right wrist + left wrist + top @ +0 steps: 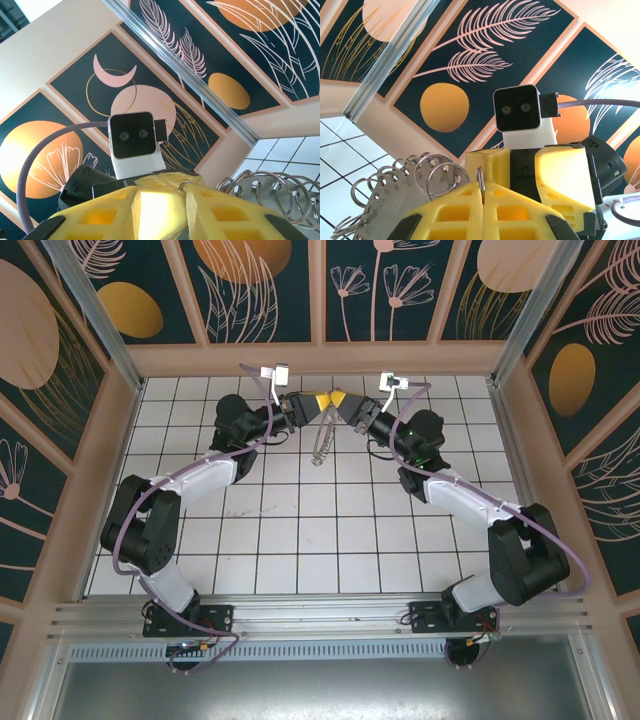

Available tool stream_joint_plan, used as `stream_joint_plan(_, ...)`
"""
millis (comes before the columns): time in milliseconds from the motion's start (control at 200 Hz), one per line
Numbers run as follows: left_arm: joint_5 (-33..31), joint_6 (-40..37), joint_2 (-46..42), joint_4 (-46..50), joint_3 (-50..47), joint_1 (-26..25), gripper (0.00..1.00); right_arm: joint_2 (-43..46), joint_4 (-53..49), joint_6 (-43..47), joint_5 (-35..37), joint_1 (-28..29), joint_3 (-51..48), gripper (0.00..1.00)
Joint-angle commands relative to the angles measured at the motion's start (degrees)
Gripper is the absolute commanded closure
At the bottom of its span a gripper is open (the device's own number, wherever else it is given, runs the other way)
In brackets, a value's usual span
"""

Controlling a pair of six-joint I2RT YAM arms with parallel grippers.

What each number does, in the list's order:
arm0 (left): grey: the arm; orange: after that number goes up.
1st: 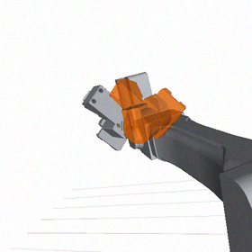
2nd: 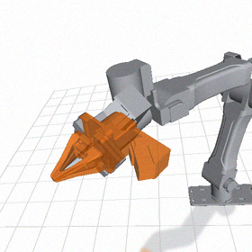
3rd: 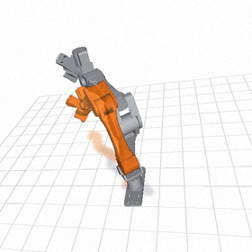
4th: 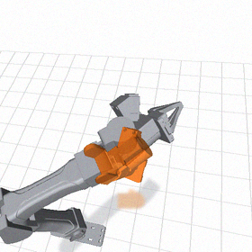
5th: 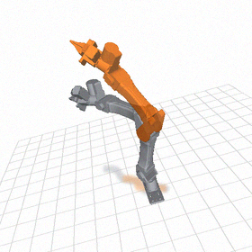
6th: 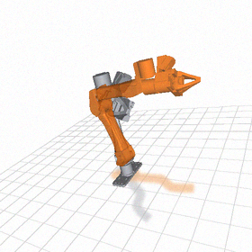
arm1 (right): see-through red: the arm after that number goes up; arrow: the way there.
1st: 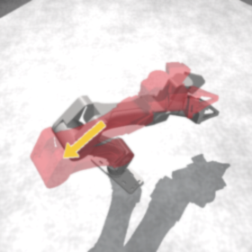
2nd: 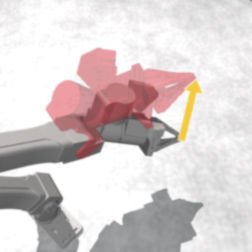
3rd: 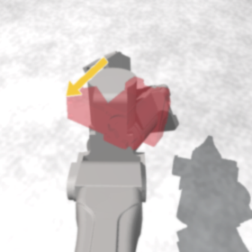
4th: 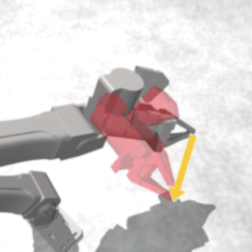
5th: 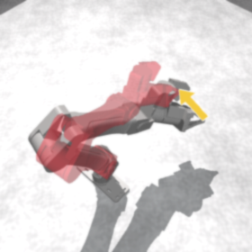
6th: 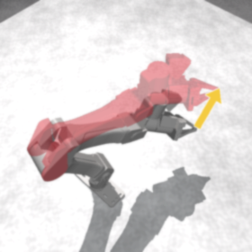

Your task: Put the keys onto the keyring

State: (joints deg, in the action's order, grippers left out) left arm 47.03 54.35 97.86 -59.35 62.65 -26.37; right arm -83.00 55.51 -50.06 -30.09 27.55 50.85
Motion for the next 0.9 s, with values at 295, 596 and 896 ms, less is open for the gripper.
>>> stream_joint_plan(295,0.61,0.32,-1.67,-3.70,0.63,-0.44,1.00,3.35,1.52,0.37,0.03,-2.17,-2.12,0.68)
stream_joint_plan(596,0.61,0.34,-1.86,-3.75,0.72,-0.40,1.00,-0.10,2.77,-0.34,-0.41,-0.50,0.44,0.68)
stream_joint_plan(896,0.67,0.33,-1.72,-3.88,0.54,-0.44,1.00,-1.23,2.46,0.05,-0.76,0.14,1.63,0.75)
